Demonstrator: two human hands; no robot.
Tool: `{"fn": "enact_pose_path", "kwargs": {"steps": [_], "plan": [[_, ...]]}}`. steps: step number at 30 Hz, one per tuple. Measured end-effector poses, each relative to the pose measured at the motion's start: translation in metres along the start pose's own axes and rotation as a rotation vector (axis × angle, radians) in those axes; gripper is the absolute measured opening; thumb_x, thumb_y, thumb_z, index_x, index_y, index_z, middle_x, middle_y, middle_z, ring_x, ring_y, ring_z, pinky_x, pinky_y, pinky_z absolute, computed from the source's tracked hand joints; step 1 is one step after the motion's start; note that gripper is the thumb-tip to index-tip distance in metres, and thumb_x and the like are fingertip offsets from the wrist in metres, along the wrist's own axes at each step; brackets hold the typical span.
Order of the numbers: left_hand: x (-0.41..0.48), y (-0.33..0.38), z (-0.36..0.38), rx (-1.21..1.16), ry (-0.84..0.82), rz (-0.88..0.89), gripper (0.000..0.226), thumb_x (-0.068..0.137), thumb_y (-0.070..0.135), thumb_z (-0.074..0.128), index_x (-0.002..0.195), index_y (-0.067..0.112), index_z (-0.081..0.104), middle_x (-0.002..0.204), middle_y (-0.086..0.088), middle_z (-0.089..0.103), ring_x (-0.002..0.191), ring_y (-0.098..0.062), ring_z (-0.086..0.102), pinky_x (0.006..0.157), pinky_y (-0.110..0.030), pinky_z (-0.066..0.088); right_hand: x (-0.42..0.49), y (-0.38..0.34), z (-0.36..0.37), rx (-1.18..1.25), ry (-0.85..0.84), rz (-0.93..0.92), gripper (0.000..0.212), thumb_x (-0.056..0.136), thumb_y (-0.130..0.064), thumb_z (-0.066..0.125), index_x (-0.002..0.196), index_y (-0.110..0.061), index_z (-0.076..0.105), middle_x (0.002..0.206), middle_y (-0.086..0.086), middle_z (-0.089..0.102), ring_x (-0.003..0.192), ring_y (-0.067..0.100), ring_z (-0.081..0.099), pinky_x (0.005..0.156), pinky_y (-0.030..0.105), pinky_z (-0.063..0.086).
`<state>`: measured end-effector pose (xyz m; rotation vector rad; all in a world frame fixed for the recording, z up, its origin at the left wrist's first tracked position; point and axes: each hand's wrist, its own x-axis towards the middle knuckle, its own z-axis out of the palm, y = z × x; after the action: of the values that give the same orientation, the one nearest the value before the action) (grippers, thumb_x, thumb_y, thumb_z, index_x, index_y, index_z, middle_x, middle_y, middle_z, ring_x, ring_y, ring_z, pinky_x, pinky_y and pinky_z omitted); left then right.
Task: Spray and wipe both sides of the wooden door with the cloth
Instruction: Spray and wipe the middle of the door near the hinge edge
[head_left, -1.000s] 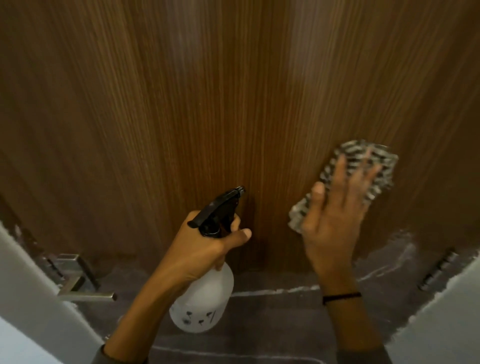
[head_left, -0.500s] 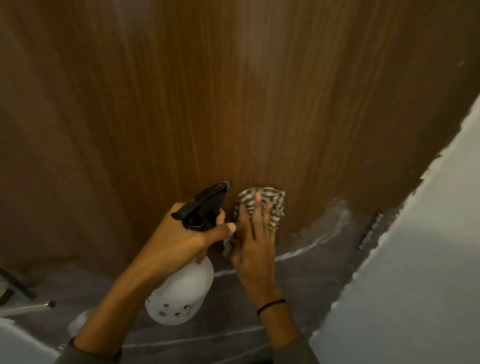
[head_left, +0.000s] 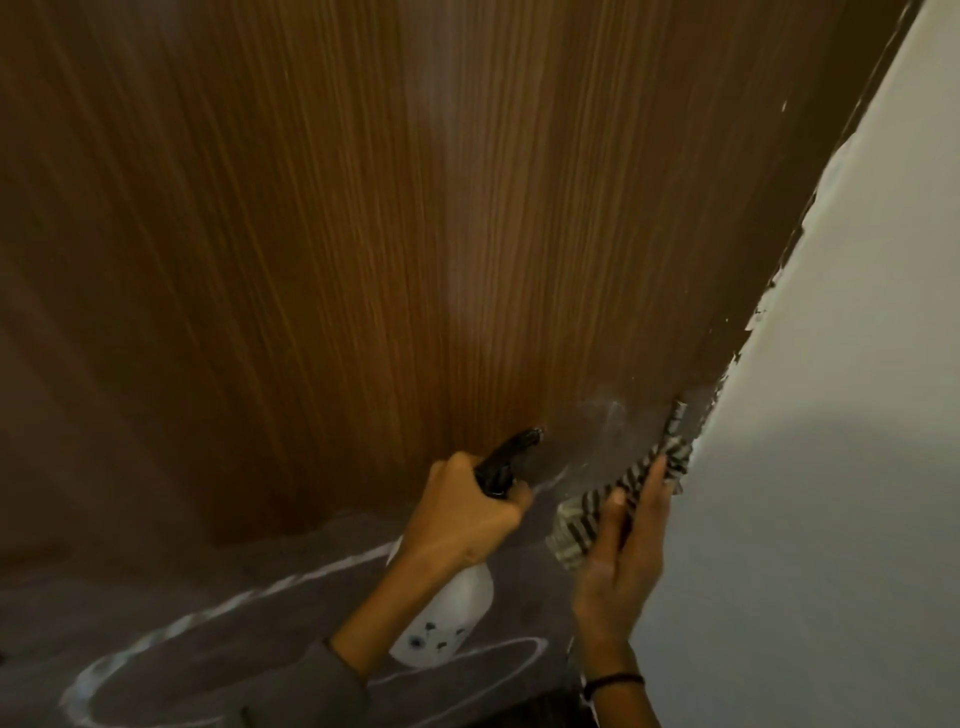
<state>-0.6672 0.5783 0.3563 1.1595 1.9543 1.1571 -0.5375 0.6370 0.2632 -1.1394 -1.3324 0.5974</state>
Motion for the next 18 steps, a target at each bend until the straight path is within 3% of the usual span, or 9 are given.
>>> {"fn": "enact_pose_path", "kwargs": {"steps": [3,5,7,9,11,14,18], "plan": [[0.005,0.004,0.000,0.002,-0.011,-0.023,0.031,0.090,0.026,0.075,0.068,0.012,0.057,0.054,0.000,0.051,0.038,-0.004,0.046,0.042,-0.022,0.036,0.014,-0.014,0.002,0.031,-0.003,-0.092,0.052,0.105,-0.055,0.028,0.155,-0.044,0.017,0.162,-0.014,0.018,0.143,-0.021,0.008,0.112,0.002,0.012],[0.007,0.009,-0.010,-0.002,-0.009,0.010,0.035,0.090,0.027,0.075,0.064,0.011,0.057,0.052,-0.003,0.054,0.044,-0.016,0.054,0.045,-0.030,0.040,0.025,-0.025,0.017,0.071,-0.078,-0.191,0.051,0.108,-0.040,0.033,0.157,-0.034,0.017,0.166,-0.002,0.016,0.147,-0.014,0.008,0.114,0.004,0.013],[0.008,0.019,-0.022,0.013,0.015,0.065,0.032,0.090,0.027,0.075,0.069,0.005,0.065,0.058,-0.011,0.063,0.051,-0.027,0.061,0.049,-0.041,0.048,0.039,-0.039,0.041,0.109,-0.185,-0.328,0.055,0.109,-0.027,0.036,0.159,-0.037,0.016,0.169,-0.003,0.006,0.155,0.006,0.005,0.124,0.021,0.013],[0.011,0.031,-0.029,0.019,0.060,0.114,0.029,0.090,0.027,0.075,0.072,0.005,0.069,0.061,-0.012,0.065,0.052,-0.022,0.062,0.052,-0.041,0.052,0.059,-0.048,0.063,-0.002,-0.239,-0.548,0.051,0.109,-0.032,0.032,0.159,-0.032,0.019,0.168,-0.014,-0.006,0.157,0.021,-0.003,0.127,0.045,0.004],[0.015,0.041,-0.035,0.038,0.075,0.170,0.026,0.091,0.027,0.075,0.075,0.007,0.070,0.059,-0.006,0.065,0.049,-0.015,0.060,0.052,-0.036,0.051,0.076,-0.048,0.075,-0.151,-0.208,-0.662,0.051,0.108,-0.043,0.025,0.157,-0.030,0.021,0.166,-0.019,-0.013,0.156,0.021,-0.010,0.124,0.048,-0.008],[0.023,0.052,-0.041,0.081,0.080,0.250,0.024,0.092,0.029,0.073,0.076,0.012,0.070,0.057,0.000,0.065,0.046,-0.007,0.057,0.047,-0.022,0.046,0.088,-0.030,0.081,-0.151,-0.063,-0.556,0.053,0.108,-0.047,0.020,0.157,-0.027,0.020,0.169,-0.013,-0.007,0.157,0.021,-0.006,0.124,0.054,0.000],[0.028,0.055,-0.042,0.030,0.060,0.275,0.020,0.094,0.027,0.071,0.080,0.012,0.070,0.053,0.006,0.064,0.042,-0.005,0.056,0.047,-0.017,0.043,0.079,0.011,0.084,-0.029,0.113,-0.146,0.057,0.108,-0.048,0.021,0.160,-0.027,0.011,0.169,0.008,0.004,0.157,0.030,0.006,0.121,0.060,0.020]]}}
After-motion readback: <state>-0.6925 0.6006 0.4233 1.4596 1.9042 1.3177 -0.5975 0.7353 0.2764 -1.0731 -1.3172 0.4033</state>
